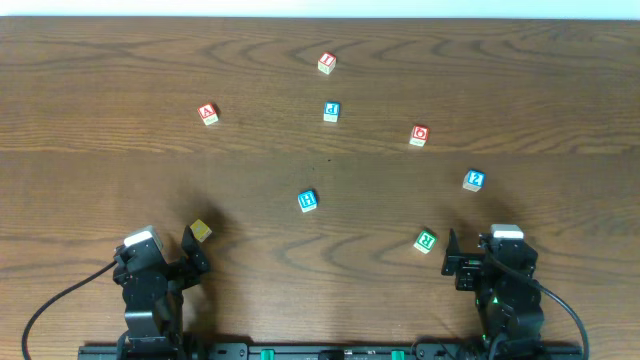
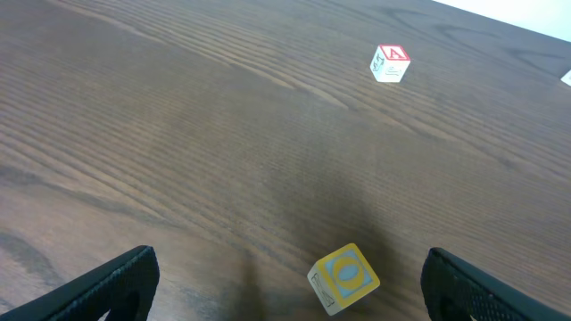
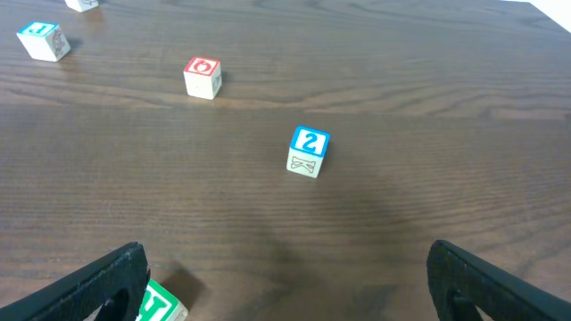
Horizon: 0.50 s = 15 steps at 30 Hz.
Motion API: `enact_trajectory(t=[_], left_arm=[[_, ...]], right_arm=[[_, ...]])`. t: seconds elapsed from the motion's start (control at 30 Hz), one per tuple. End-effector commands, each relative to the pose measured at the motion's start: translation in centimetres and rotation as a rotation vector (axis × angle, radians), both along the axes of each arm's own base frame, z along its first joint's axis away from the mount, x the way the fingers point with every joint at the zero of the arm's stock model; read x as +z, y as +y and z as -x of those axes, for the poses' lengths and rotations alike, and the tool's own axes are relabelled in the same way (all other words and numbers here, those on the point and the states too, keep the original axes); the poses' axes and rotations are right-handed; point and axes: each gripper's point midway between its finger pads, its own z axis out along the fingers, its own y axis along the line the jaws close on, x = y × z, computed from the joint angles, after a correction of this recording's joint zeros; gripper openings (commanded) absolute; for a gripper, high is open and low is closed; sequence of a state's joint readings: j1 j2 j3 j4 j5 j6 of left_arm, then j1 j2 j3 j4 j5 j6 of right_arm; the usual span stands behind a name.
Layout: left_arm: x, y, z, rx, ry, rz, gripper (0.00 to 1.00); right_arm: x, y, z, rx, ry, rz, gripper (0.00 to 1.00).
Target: Spell out Ai2
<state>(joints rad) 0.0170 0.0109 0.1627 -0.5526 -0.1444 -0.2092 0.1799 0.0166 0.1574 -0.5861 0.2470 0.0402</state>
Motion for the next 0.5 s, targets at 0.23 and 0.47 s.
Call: enact_trajectory(t=[0.23, 0.47], left_arm=[[-0.47, 0.11, 0.0, 0.009, 0.004, 0.005, 0.95], [-0.47, 0.11, 0.0, 0.009, 0.004, 0.005, 0.95]], right_arm=[[0.09, -0.27, 0.01, -0.008, -0.007, 0.013, 0.99], [0.09, -0.27, 0.01, -0.008, -0.007, 0.013, 0.99]])
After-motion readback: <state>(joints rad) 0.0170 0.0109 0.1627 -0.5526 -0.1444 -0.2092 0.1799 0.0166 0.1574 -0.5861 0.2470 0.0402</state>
